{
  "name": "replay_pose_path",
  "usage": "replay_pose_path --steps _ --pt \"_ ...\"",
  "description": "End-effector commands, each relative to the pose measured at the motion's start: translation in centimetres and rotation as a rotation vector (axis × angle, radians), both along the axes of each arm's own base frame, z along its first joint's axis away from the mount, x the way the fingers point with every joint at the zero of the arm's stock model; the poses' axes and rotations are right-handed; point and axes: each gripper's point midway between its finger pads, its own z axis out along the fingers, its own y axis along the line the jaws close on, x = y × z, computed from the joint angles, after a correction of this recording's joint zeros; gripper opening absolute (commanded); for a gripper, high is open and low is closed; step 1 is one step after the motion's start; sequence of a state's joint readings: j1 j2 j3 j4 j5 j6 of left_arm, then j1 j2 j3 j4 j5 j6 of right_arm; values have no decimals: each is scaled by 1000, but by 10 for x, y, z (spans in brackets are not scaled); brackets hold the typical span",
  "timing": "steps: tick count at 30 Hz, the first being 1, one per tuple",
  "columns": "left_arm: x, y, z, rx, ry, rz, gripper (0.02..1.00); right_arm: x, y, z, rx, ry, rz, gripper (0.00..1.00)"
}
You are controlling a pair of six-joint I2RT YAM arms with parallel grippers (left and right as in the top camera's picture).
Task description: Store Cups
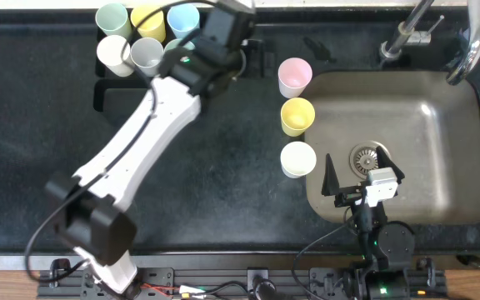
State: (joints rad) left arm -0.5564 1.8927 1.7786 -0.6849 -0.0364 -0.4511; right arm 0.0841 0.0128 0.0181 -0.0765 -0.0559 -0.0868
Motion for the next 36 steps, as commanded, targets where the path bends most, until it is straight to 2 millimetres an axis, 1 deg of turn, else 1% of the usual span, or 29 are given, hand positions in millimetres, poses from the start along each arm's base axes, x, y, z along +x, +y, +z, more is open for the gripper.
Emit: replay_pose_path --steps 1,6,9,13,18,20,25,28,34,36 --pt "10 -19 6 -29 25 78 998 0 0 -3 -6 -1 -1 996" --pt "14 -41 -8 12 78 50 1000 0 0 -3 -6 -1 -1 996" --pt "16 -49 -20 47 107 51 1000 0 0 -3 -6 -1 -1 996" --pt "14 -46 -44 98 164 110 1000 0 0 -3 -6 -1 -1 993" --pt "16 -50 -74 116 212 131 1000 0 0 -3 -6 -1 -1 996" --pt "18 -51 -81 114 221 142 1000 0 0 -3 -6 -1 -1 996" --pt "26 -53 -88 112 199 157 1000 0 0 -3 -6 -1 -1 996" --pt "29 -49 -94 108 210 188 1000 0 0 -3 -6 -1 -1 996" --pt "33 -49 -111 119 227 191 996 0 0 -3 -6 -1 -1 996" --pt "35 -50 -116 120 228 191 976 0 0 -3 -6 -1 -1 996"
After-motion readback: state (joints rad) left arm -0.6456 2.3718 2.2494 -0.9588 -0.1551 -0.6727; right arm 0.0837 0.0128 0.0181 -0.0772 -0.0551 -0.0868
